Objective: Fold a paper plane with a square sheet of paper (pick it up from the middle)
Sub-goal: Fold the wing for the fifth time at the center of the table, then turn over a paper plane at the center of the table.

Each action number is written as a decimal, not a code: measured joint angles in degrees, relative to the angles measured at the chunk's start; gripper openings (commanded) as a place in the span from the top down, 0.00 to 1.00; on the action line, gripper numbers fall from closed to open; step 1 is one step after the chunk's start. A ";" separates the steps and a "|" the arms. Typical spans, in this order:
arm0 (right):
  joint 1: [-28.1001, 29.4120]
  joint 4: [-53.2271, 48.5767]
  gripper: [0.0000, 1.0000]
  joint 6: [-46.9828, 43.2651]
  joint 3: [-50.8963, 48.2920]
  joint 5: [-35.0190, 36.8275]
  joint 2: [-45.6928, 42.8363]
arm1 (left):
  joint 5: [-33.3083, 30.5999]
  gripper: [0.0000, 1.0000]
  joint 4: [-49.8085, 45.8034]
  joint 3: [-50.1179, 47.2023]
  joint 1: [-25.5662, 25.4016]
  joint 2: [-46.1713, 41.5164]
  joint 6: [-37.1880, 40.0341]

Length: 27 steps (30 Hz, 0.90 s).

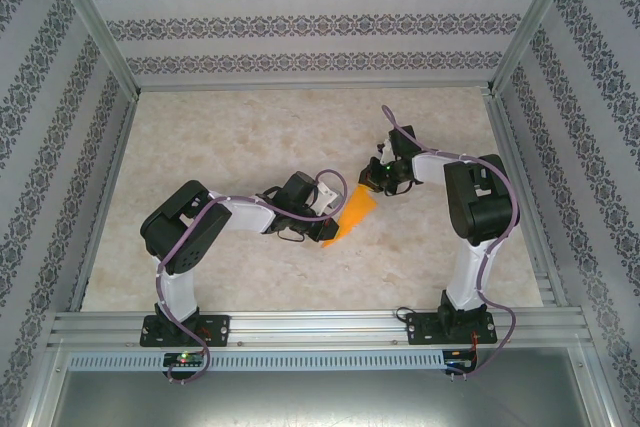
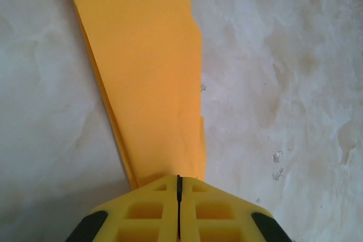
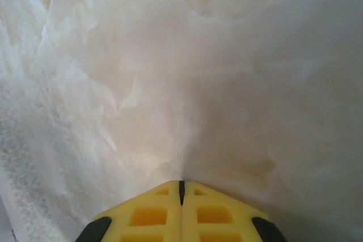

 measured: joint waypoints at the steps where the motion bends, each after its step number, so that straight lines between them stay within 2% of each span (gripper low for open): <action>1: 0.00 -0.02 0.97 -0.15 0.00 0.00 -0.04 | 0.09 0.90 -0.24 0.09 0.00 -0.02 0.04; 8: -3.89 -0.46 0.94 -1.16 -0.13 2.49 -3.48 | 0.55 0.83 -2.49 1.25 -0.02 -0.07 0.28; 15: -5.07 -2.23 0.80 -3.30 -2.32 2.43 -14.27 | 0.98 0.74 -7.34 2.99 -0.02 -0.59 0.17; 21: -5.07 -2.69 0.66 -3.93 -8.76 0.31 -21.55 | 0.09 0.67 -14.01 4.72 -0.02 -3.23 -0.15; 27: -4.79 -3.78 0.59 -3.91 -14.29 -0.39 -25.94 | -2.40 0.60 -19.21 7.32 -0.02 -7.69 0.63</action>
